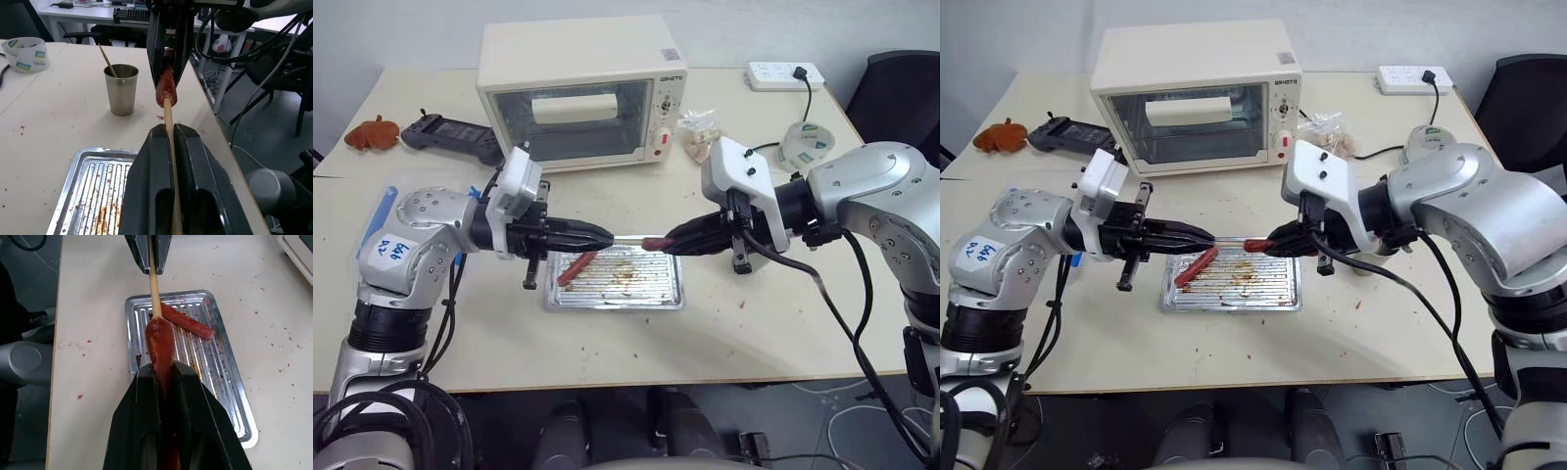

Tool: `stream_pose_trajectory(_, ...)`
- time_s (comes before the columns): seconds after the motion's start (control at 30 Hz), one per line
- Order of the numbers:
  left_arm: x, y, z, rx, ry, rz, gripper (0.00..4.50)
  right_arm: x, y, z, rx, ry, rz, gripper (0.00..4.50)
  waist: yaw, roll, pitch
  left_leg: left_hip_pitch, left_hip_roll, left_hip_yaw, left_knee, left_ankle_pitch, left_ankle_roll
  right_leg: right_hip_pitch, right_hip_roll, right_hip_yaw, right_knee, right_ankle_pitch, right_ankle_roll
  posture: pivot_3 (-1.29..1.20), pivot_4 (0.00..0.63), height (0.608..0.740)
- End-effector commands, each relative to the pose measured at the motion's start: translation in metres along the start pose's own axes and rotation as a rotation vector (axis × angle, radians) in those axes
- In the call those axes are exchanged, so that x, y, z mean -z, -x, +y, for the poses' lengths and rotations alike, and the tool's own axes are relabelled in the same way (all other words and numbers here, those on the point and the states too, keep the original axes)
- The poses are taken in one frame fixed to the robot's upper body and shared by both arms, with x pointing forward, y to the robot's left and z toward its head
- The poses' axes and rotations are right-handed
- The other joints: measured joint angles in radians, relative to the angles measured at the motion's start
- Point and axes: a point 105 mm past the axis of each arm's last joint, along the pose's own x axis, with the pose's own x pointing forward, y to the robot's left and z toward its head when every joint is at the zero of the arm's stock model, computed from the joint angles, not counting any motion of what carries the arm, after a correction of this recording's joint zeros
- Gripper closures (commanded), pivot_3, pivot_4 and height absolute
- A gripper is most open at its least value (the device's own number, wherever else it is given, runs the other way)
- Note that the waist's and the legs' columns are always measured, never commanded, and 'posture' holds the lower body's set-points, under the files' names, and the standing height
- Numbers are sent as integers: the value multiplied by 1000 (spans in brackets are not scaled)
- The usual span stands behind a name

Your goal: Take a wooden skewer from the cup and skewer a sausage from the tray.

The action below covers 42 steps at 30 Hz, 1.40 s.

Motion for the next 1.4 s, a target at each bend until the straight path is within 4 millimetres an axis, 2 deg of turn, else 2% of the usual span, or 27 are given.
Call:
stream_pose_trajectory(0.03,-10,-17,-6,55,-67,-31,4500,-22,-6,15,-74,112,-61,4402,0,0,0,0,0,0,0,0,0,0,0,0,0,0,0,0,150,740)
stream_pose_trajectory(0.1,-9,-16,-7,48,-65,-32,4500,-21,-5,15,-73,107,-58,4402,1,0,0,0,0,0,0,0,0,0,0,0,0,0,0,0,150,740)
stream_pose_trajectory(0.17,-7,-12,-7,33,-62,-26,4500,-17,-2,14,-69,87,-49,3672,1,0,0,0,0,0,0,0,0,0,0,0,0,0,0,0,150,740)
stream_pose_trajectory(0.2,-6,-10,-7,23,-61,-21,4500,-16,-1,13,-66,81,-45,3500,1,0,0,0,0,0,0,0,0,0,0,0,0,0,0,0,150,740)
stream_pose_trajectory(0.27,-4,-6,-6,2,-61,-13,4500,-15,1,11,-54,77,-43,2814,0,0,0,0,0,0,0,0,0,0,0,0,0,0,0,0,150,740)
stream_pose_trajectory(0.37,-1,7,-4,-71,-54,-3,4500,-17,12,1,23,94,-51,1959,-1,0,0,0,0,-1,0,0,0,0,0,0,0,0,0,0,150,740)
stream_pose_trajectory(0.5,4,27,-7,-184,-39,20,4500,-25,31,-14,116,67,-95,1959,-1,0,0,0,0,-2,0,0,0,0,0,1,0,0,0,0,150,740)
stream_pose_trajectory(0.6,7,48,-12,-323,-27,39,4500,-34,43,-20,158,15,-155,1959,-1,0,0,0,1,-3,0,0,0,0,-1,0,0,0,0,0,150,740)
stream_pose_trajectory(0.67,7,61,-13,-417,-23,47,4500,-39,47,-20,164,-8,-187,1602,-2,0,0,1,1,-5,0,0,1,0,-1,2,0,0,0,0,150,740)
stream_pose_trajectory(0.77,-1,101,-8,-728,-14,15,4500,-38,49,-14,134,-20,-218,783,-1,0,0,1,1,-5,0,-1,1,0,-1,2,0,0,0,0,150,740)
stream_pose_trajectory(0.83,-7,122,-10,-873,-21,-9,4500,-33,48,-15,141,-31,-225,171,-1,0,0,1,1,-6,0,-1,1,0,-1,2,0,0,0,0,150,740)
stream_pose_trajectory(0.9,-8,147,-14,-1033,-26,-7,4500,-29,47,-17,149,-47,-232,73,-1,0,0,1,1,-6,0,-1,1,0,-2,2,0,0,0,0,150,740)
stream_pose_trajectory(1.0,7,195,-26,-1300,8,22,4500,-29,46,-18,151,-57,-259,73,-5,0,0,2,1,-5,-1,-1,1,0,-2,3,0,0,0,0,150,740)
stream_pose_trajectory(1.07,18,214,-36,-1401,39,27,4500,-31,46,-20,153,-64,-278,73,-5,0,0,3,2,-4,-1,-1,1,0,-1,4,0,0,0,0,150,740)
stream_pose_trajectory(1.17,32,223,-49,-1473,68,65,4500,-33,46,-22,153,-74,-293,73,-3,-1,0,3,2,-5,-1,-1,1,0,-1,2,-1,0,-1,0,150,740)
stream_pose_trajectory(1.27,39,229,-52,-1508,66,86,4500,-33,44,-22,145,-77,-294,73,2,-1,-1,2,1,-5,-1,-1,1,1,-4,2,-1,0,-1,0,150,740)
stream_pose_trajectory(1.4,46,247,-33,-1565,73,99,4500,-35,40,-21,126,-76,-305,73,1,-2,-1,2,1,-7,-1,-1,1,2,-11,-1,-3,-1,-2,0,150,740)
